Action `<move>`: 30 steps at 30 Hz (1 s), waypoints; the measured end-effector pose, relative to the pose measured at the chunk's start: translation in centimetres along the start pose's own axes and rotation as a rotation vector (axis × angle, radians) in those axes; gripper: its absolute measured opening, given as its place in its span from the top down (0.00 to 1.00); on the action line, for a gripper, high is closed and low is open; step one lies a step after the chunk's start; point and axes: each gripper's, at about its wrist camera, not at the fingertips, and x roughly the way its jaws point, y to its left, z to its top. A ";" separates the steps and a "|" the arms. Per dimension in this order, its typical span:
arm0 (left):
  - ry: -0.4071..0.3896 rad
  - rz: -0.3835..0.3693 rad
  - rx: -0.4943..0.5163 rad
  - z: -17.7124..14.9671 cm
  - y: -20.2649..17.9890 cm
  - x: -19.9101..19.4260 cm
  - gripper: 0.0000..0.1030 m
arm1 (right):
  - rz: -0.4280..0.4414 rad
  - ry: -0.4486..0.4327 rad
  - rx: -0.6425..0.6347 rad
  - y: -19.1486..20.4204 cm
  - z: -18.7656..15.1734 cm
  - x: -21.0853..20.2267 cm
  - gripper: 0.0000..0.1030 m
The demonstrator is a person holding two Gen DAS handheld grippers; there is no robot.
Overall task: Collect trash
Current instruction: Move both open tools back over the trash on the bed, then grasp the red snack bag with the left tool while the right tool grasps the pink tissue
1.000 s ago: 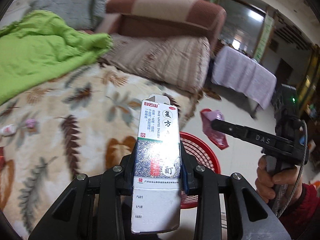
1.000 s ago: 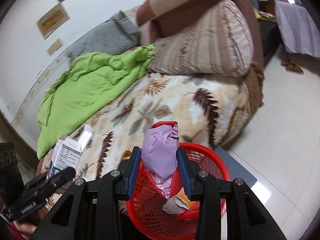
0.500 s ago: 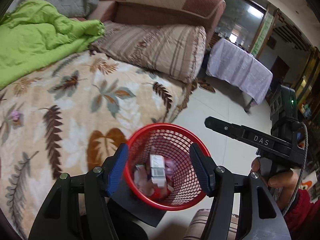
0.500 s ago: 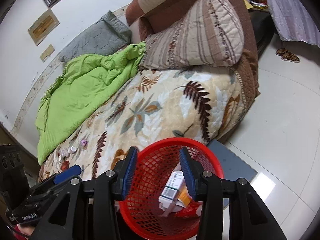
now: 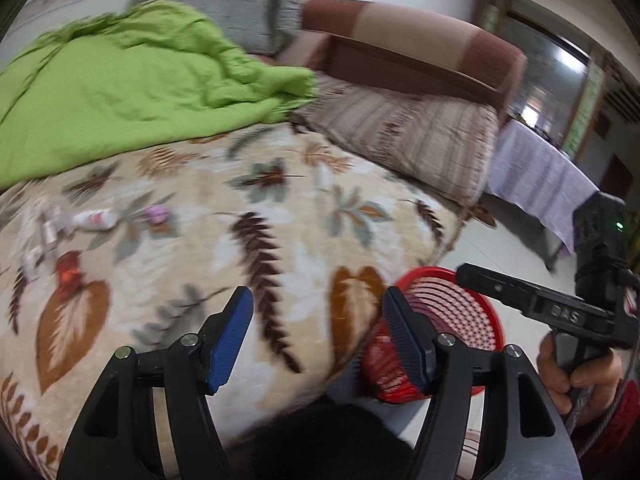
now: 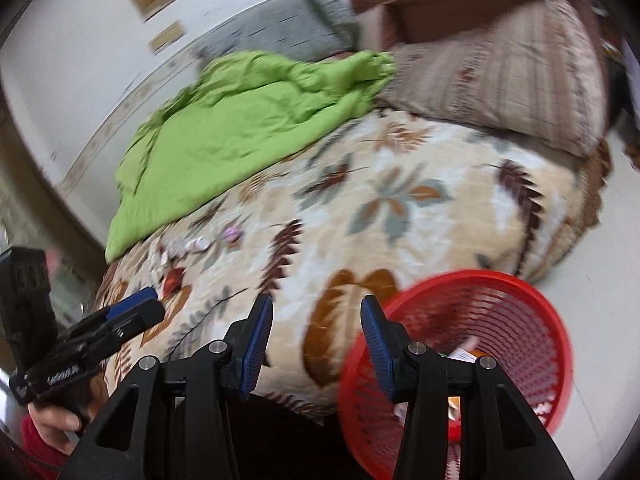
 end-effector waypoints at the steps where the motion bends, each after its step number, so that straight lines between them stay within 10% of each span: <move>1: -0.004 0.016 -0.022 0.0 1.2 -0.3 0.36 | 0.008 0.005 -0.009 0.5 0.1 0.4 0.52; 12: -0.056 0.293 -0.333 -0.5 17.4 -2.1 0.36 | 0.102 0.132 -0.143 7.9 2.0 9.8 0.52; 18: -0.002 0.307 -0.560 -0.4 25.5 0.9 0.36 | 0.145 0.161 -0.147 10.5 3.5 14.1 0.52; 30: 0.084 0.432 -0.432 0.5 27.0 8.1 0.67 | 0.138 0.215 -0.134 12.5 7.3 23.2 0.52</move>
